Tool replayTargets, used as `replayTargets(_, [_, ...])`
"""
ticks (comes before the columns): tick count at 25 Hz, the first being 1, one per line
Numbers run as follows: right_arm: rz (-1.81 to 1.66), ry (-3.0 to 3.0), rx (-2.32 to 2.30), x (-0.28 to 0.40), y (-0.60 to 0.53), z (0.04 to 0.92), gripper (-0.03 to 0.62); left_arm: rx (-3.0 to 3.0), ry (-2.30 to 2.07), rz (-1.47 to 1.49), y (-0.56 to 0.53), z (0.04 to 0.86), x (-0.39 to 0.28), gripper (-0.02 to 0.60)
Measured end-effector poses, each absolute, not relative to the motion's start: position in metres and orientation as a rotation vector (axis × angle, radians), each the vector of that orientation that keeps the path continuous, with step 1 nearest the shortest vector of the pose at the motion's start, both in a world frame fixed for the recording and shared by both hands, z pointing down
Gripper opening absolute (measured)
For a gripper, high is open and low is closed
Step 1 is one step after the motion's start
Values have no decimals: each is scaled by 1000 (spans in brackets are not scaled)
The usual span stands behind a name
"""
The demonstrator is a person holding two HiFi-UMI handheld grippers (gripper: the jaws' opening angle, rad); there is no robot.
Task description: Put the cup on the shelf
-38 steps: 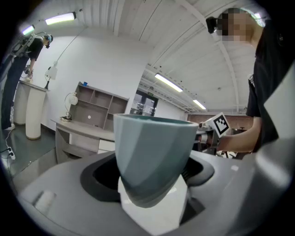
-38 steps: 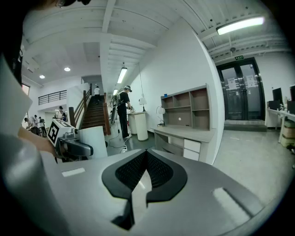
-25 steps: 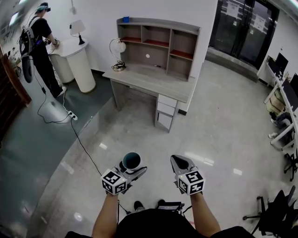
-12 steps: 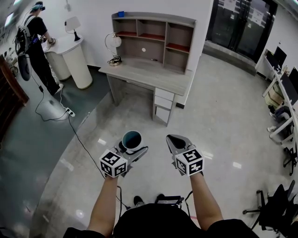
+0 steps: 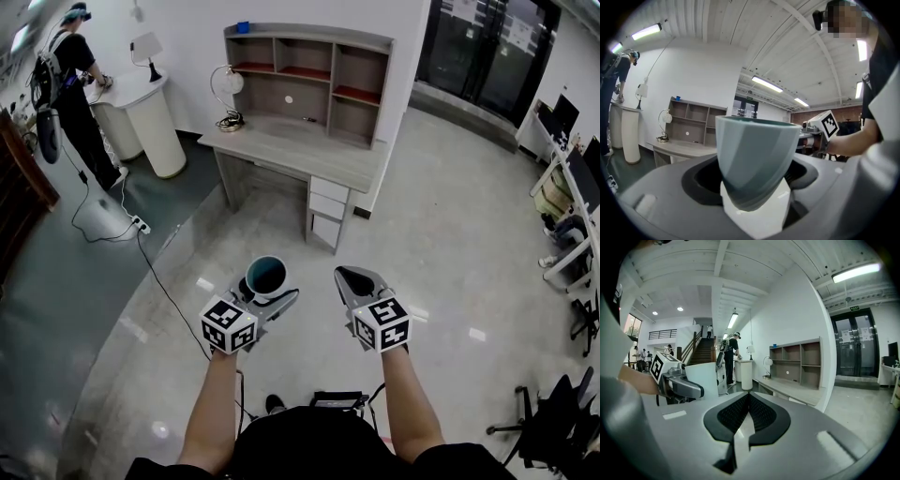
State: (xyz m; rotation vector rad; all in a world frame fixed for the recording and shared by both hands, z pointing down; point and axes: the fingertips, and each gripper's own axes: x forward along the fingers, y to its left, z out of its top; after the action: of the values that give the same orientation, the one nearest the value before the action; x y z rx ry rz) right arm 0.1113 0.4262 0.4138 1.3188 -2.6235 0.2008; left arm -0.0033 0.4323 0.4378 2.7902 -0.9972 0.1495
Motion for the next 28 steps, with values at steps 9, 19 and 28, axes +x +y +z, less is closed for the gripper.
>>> replayTargets(9, [230, -2606, 1362, 155, 413, 419, 12, 2781, -1010, 144, 428, 444, 16, 370])
replayTargets(19, [268, -2622, 1271, 162, 409, 440, 12, 2732, -1066, 156, 428, 460, 23, 371])
replayTargets(28, [284, -2599, 1273, 145, 376, 451, 12, 2721, -1060, 138, 392, 470, 3, 371])
